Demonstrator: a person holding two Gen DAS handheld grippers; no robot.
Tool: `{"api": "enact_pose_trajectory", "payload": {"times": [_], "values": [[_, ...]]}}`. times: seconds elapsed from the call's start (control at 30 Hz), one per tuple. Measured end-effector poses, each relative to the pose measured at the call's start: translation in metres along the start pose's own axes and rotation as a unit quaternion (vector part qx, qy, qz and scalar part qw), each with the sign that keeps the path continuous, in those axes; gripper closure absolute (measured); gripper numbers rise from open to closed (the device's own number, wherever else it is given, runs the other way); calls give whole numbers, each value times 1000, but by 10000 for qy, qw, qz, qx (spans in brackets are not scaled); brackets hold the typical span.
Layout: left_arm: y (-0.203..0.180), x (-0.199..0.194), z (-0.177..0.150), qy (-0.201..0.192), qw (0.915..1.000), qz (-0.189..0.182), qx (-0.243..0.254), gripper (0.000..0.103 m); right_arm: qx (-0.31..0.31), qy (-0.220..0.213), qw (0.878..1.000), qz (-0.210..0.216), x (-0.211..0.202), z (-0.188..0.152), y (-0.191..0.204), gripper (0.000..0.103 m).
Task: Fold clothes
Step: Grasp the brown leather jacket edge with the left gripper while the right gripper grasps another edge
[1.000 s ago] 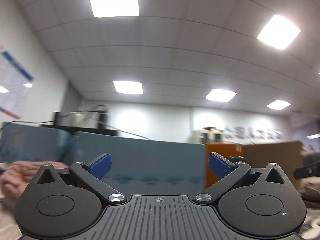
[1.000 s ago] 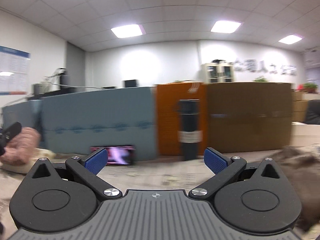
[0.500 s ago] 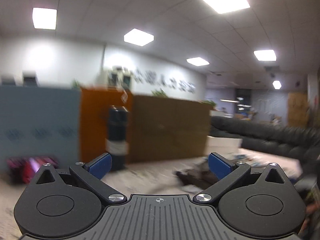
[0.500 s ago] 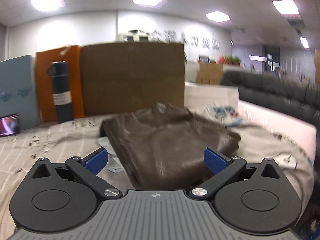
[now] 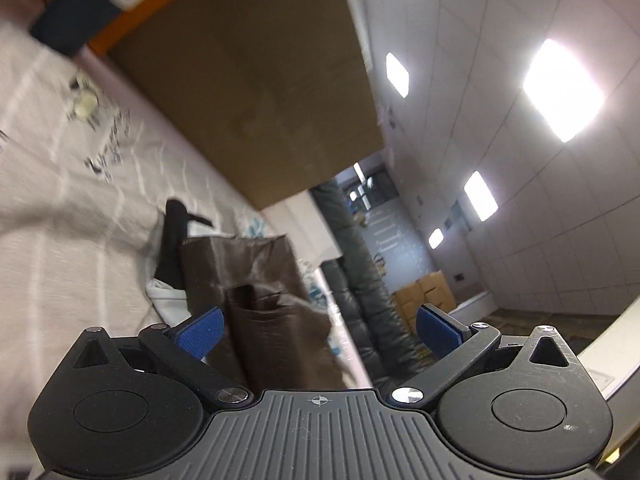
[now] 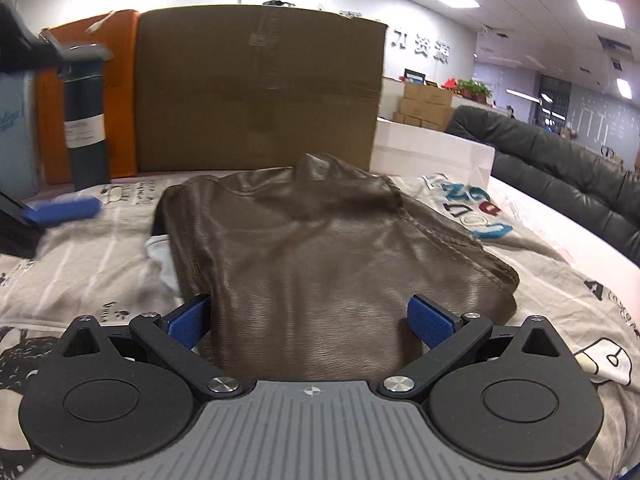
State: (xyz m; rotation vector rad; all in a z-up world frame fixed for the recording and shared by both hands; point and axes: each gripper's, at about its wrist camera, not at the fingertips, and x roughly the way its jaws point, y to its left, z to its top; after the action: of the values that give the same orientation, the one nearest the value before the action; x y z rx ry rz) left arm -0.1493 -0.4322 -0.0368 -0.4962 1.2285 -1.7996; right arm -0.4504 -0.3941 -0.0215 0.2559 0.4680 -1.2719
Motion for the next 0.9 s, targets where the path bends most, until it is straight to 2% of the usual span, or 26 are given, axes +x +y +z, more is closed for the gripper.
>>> {"api": "enact_pose_trajectory", "payload": {"times": [0.03, 0.17, 0.4, 0.5, 0.6, 0.63, 0.7, 0.73, 0.83, 0.87, 0.9], "values": [[3, 9, 0, 14, 9999, 152, 0, 0, 46, -11, 10000, 13, 0, -1, -3, 0], [15, 35, -2, 170, 9990, 364, -191, 0, 242, -67, 9997, 78, -2, -1, -14, 0], [10, 62, 10, 328, 9979, 553, -64, 0, 399, -132, 9987, 284, -3, 4, -12, 1], [-4, 68, 7, 378, 9987, 259, 212, 0, 365, -132, 9984, 419, 2, 10, -1, 1], [-8, 78, 8, 472, 9976, 174, 478, 0, 511, -87, 9978, 403, 14, 18, 6, 0], [-4, 81, 9, 501, 9977, 231, 400, 0, 515, -77, 9980, 362, 18, 19, 8, 2], [6, 89, 11, 559, 9975, 345, 242, 0, 629, -123, 9976, 259, 22, 18, 4, 9], [9, 88, 12, 507, 9982, 278, 185, 0, 702, -155, 9972, 217, 23, 17, 2, 17], [14, 86, 11, 343, 9992, 184, 78, 1, 962, -363, 9946, 122, 16, 10, -11, 52], [14, 85, 10, 283, 9993, 222, 85, 3, 1084, -424, 9931, 139, 14, 7, -17, 65], [13, 84, 9, 223, 9994, 260, 92, 10, 1231, -498, 9910, 186, 10, 5, -22, 73]]}}
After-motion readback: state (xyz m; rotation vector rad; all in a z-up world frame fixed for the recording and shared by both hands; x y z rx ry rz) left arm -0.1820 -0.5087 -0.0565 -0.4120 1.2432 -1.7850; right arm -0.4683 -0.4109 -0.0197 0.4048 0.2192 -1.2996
